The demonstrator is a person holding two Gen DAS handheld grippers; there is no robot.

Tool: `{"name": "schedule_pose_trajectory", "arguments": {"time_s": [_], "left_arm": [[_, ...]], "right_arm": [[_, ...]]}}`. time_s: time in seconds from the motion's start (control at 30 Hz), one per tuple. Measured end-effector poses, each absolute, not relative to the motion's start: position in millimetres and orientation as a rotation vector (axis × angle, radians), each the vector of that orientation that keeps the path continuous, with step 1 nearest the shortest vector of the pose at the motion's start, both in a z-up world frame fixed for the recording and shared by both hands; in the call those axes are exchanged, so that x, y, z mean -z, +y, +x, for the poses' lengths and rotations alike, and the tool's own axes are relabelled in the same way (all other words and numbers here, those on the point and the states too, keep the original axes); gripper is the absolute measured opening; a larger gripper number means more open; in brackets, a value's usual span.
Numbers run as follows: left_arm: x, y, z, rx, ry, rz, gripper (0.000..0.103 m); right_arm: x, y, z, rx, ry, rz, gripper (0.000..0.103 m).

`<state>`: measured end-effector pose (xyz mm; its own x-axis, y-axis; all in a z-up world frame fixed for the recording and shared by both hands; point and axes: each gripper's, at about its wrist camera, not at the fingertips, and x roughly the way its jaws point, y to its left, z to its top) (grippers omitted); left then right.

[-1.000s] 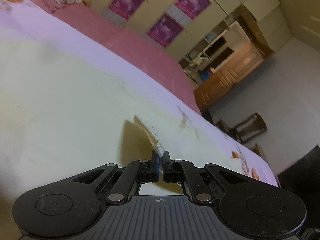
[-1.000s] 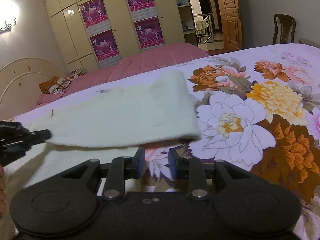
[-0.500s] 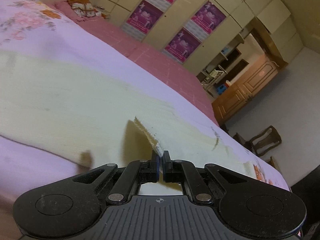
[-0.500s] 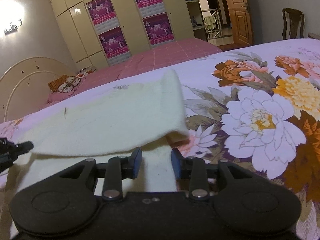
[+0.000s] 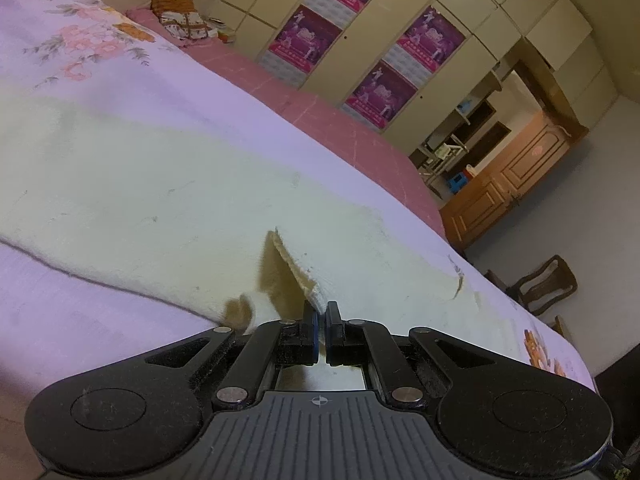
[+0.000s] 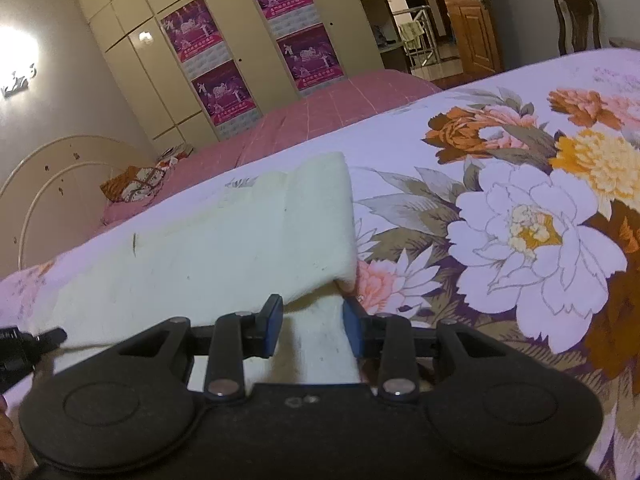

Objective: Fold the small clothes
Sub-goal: 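Grasp the opposite side edge with the left tool and fold it over the body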

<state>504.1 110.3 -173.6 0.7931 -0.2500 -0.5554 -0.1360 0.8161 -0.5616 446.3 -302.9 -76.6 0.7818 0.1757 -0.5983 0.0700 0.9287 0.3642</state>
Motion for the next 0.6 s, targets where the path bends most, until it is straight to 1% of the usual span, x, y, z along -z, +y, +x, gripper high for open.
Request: {"name": "schedule_pose_trajectory", "arguments": {"time_s": [0.23,0.3,0.33,0.37,0.6], "left_arm": [[182.7,114.9,493.3,0.059,0.68,-0.616,0.003],[185.5,118.1,488.9,0.057,0.684,-0.615,0.003],[186.2,117.8,488.5,0.054,0.686,-0.612,0.003],[186.5,117.1,487.5,0.052,0.686,-0.606,0.003],[185.8,115.0,483.6,0.041,0.675,-0.592,0.003]], "right_arm": [[76.3,-304.5,455.0,-0.067,0.674,0.409,0.033],[78.9,-305.6,458.7,-0.06,0.681,0.415,0.028],[80.8,-305.3,461.0,-0.046,0.689,0.398,0.02],[83.3,-304.7,462.8,-0.031,0.701,0.379,0.014],[80.9,-297.8,461.2,-0.034,0.699,0.308,0.012]]}}
